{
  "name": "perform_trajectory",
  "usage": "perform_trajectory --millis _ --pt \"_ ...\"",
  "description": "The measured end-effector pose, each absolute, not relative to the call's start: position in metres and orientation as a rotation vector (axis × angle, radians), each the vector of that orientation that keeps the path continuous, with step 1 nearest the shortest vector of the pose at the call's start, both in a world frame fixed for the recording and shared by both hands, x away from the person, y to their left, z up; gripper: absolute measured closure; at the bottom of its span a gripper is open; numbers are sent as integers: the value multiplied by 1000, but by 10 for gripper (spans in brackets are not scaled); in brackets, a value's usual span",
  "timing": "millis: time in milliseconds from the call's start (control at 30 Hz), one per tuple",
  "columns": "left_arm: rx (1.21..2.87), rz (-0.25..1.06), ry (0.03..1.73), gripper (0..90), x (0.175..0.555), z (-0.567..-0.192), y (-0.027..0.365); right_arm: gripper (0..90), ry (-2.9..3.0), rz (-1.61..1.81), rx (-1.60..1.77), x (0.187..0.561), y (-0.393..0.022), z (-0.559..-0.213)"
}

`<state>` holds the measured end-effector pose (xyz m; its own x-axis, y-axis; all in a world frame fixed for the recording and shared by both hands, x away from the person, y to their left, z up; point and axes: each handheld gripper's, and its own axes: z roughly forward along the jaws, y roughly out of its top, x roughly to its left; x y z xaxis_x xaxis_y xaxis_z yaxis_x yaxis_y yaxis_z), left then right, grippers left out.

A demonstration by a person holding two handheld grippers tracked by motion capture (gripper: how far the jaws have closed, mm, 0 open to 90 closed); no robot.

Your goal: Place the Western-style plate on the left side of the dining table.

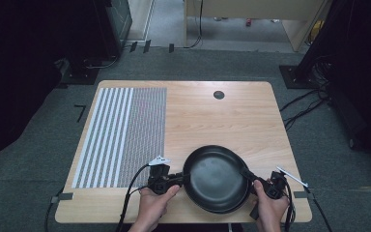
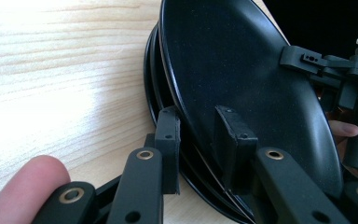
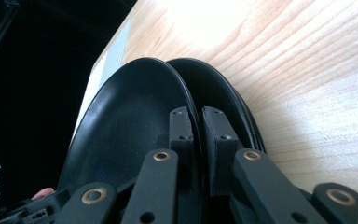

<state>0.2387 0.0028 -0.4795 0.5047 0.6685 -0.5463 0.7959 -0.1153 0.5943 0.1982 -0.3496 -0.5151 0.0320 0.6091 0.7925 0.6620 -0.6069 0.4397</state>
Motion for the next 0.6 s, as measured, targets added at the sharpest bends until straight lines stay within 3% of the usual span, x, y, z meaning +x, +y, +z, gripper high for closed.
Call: perform_trajectory --millis 600 --pt "1770 -151 1233 724 247 -448 32 830 -1456 -1698 -2170 222 -325 -474"
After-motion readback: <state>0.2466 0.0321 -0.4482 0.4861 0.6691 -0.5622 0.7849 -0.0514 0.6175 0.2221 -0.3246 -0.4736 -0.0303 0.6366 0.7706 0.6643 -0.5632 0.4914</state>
